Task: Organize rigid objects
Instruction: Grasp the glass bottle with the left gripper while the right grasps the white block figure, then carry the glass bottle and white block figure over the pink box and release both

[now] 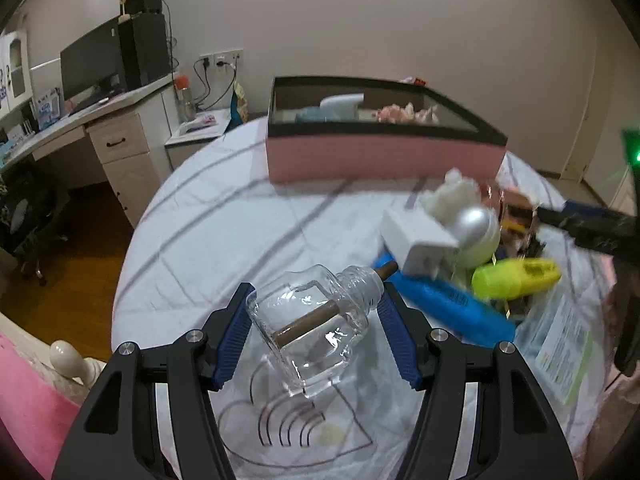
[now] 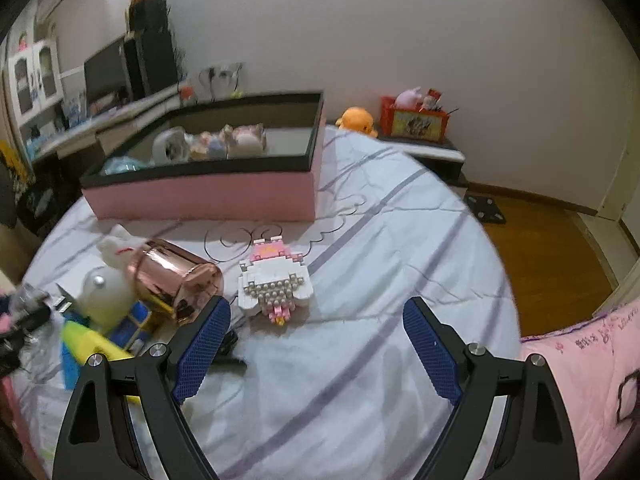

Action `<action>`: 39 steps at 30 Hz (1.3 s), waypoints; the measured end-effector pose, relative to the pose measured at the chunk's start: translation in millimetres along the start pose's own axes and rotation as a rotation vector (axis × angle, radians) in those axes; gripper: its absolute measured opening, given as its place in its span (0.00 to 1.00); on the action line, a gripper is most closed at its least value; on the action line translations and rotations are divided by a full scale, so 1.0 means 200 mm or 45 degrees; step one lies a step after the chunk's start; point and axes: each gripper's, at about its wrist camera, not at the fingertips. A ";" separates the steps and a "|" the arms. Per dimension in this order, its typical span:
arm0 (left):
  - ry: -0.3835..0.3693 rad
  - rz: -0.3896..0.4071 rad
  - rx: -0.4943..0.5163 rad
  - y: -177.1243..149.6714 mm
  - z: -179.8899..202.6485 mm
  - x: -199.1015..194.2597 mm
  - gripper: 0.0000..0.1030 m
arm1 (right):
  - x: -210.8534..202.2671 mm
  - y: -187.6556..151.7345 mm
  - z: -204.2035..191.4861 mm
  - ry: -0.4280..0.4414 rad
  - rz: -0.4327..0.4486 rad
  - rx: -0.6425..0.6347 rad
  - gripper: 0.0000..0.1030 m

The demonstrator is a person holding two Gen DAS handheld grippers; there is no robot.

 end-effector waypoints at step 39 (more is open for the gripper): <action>-0.113 0.099 0.198 0.90 0.25 0.27 0.59 | -0.02 0.68 -0.14 0.186 0.177 -0.161 0.43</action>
Point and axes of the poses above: each gripper's, at about its wrist camera, not at the fingertips, and x roughly the way its jaws point, z to its right, y to its top, and after that the axes turned 2 degrees about -x, right-handed
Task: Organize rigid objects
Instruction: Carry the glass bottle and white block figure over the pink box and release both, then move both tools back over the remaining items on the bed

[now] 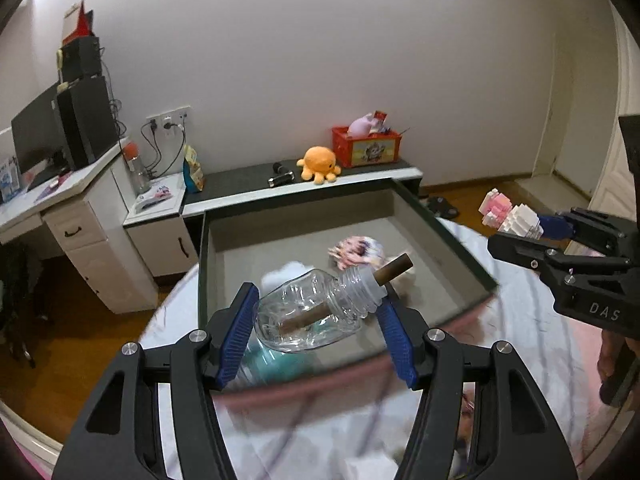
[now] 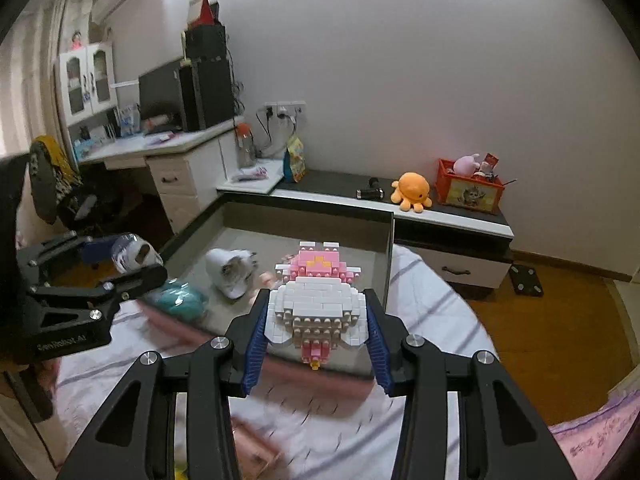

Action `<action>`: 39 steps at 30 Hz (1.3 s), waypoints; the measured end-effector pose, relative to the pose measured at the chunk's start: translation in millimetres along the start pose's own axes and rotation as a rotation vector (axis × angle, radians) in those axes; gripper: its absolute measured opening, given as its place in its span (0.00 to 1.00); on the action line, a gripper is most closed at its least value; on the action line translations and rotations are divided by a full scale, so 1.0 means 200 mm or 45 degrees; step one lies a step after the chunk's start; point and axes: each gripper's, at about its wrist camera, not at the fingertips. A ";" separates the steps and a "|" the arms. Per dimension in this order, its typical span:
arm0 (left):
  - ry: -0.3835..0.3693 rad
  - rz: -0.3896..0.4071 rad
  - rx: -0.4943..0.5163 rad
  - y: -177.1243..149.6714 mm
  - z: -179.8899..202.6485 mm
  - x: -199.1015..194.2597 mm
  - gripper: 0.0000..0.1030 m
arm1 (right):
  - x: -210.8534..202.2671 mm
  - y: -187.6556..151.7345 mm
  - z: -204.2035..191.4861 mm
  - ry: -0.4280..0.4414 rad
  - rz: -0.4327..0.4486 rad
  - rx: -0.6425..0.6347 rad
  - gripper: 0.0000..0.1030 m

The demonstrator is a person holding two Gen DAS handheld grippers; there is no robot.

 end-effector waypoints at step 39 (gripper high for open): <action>0.258 0.240 -0.134 0.05 -0.11 -0.33 1.00 | -0.19 0.14 -0.05 -0.042 0.135 -0.029 0.86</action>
Point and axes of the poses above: each gripper's, at about its wrist camera, not at the fingertips, and x roughly the way its jaws point, z to its right, y to its top, and after that the axes turned 2 degrees about -x, right-handed
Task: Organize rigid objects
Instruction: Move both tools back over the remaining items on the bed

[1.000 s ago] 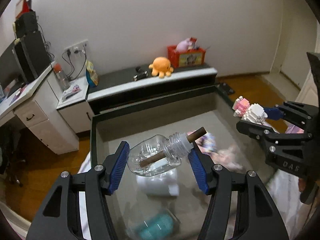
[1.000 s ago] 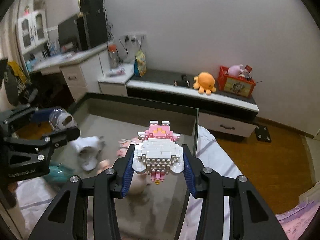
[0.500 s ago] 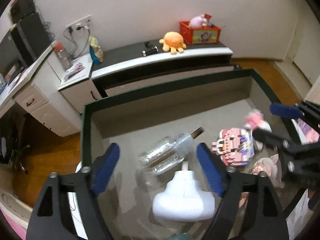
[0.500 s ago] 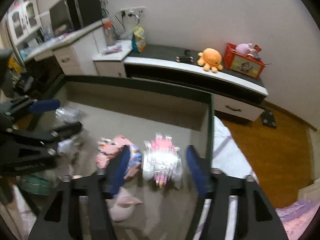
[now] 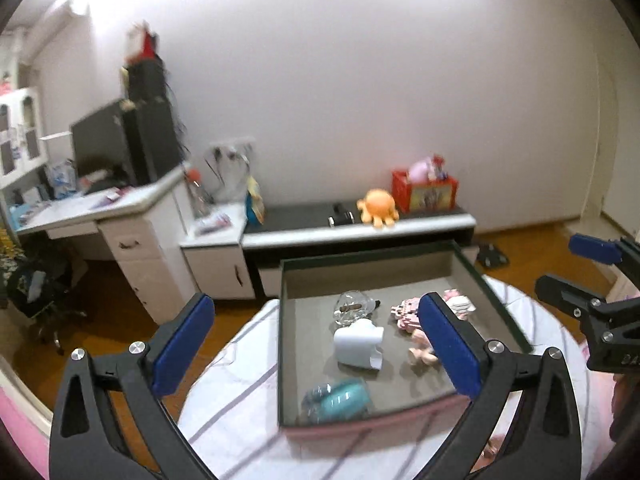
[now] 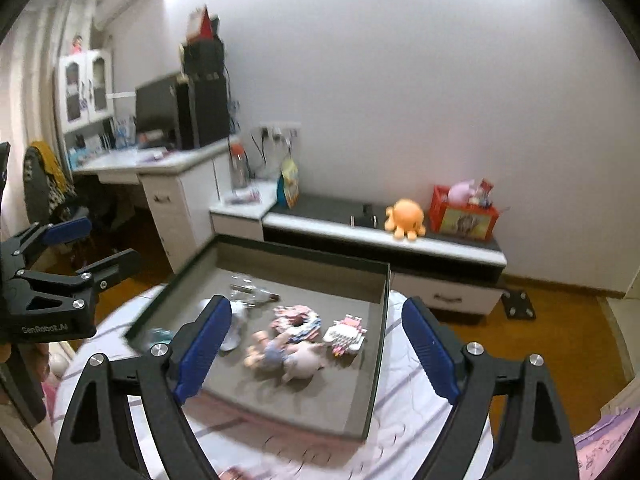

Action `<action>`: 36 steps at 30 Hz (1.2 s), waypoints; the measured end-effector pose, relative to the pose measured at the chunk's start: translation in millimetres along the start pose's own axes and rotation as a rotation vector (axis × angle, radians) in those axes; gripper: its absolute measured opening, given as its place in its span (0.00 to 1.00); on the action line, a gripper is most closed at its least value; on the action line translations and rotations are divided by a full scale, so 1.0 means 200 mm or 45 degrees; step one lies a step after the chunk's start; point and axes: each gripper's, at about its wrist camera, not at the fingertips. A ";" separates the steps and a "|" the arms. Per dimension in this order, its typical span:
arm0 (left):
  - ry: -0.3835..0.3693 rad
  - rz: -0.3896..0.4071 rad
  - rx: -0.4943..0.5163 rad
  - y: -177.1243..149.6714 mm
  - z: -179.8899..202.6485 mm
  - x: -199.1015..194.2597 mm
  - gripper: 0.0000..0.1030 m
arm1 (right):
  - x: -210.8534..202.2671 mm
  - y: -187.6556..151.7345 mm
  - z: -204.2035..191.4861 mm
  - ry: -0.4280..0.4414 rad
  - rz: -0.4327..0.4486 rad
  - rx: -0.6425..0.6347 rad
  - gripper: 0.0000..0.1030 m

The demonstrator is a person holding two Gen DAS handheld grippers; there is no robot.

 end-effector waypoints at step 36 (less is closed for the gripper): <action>0.119 0.271 -0.006 -0.60 0.15 -1.05 1.00 | -1.06 -0.65 -0.26 -0.220 0.399 0.106 1.00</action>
Point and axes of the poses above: each gripper's, at about its wrist camera, not at the fingertips, and x roughly the way its jaws point, z to its right, y to its top, and after that the axes turned 2 degrees about -x, right-handed
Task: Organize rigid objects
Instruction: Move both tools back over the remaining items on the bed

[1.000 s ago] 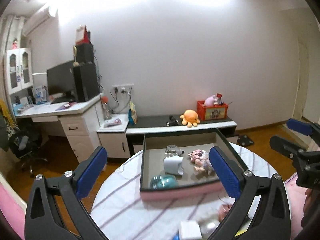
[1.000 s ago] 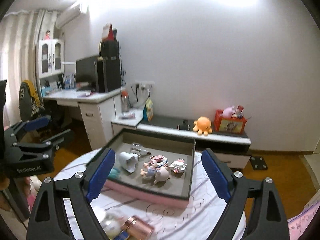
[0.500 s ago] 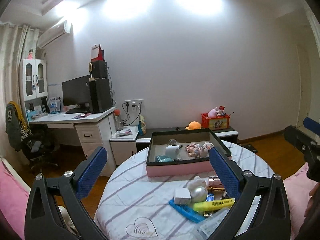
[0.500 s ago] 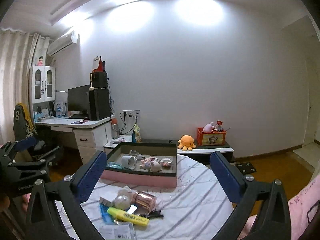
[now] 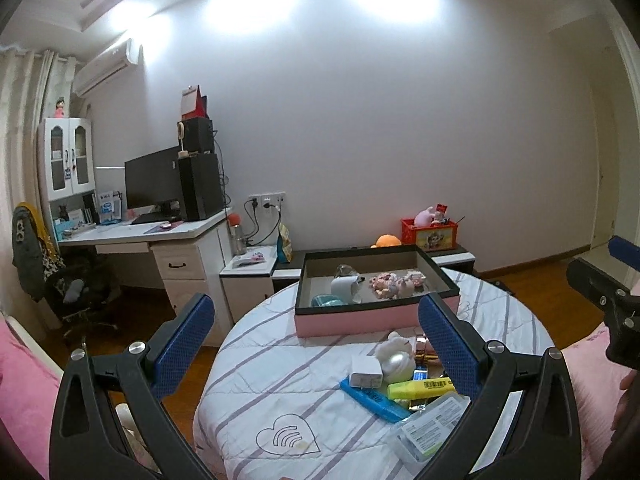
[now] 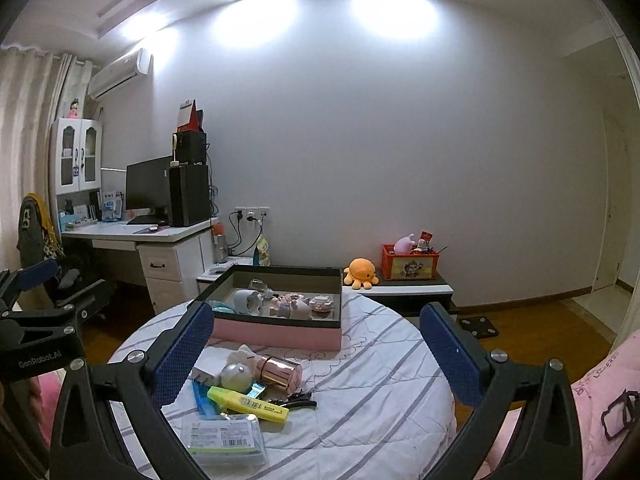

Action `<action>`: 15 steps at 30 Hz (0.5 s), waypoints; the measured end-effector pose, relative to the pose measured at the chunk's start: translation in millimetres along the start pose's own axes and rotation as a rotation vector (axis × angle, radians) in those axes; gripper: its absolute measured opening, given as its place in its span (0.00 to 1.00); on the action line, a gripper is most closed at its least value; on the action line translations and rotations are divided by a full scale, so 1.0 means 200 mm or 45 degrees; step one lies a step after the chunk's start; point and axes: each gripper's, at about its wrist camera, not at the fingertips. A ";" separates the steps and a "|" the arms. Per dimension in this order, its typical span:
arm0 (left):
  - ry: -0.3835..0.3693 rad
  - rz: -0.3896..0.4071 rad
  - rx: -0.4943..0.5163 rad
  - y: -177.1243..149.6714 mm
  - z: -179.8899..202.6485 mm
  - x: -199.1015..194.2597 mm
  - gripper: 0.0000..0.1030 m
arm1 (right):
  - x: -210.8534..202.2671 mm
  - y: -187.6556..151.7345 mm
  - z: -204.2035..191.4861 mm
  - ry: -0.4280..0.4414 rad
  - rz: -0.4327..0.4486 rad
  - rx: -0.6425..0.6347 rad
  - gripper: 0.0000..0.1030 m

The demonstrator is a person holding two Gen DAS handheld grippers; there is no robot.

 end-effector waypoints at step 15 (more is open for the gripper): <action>-0.001 -0.285 0.043 -0.26 -0.02 0.34 1.00 | 0.46 -0.25 -0.06 0.079 -0.368 -0.030 1.00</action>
Point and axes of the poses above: each gripper's, at about its wrist camera, not at the fingertips, and x roughly the way its jaws point, z to its right, y to its top, and after that the axes turned 2 degrees about -x, right-handed
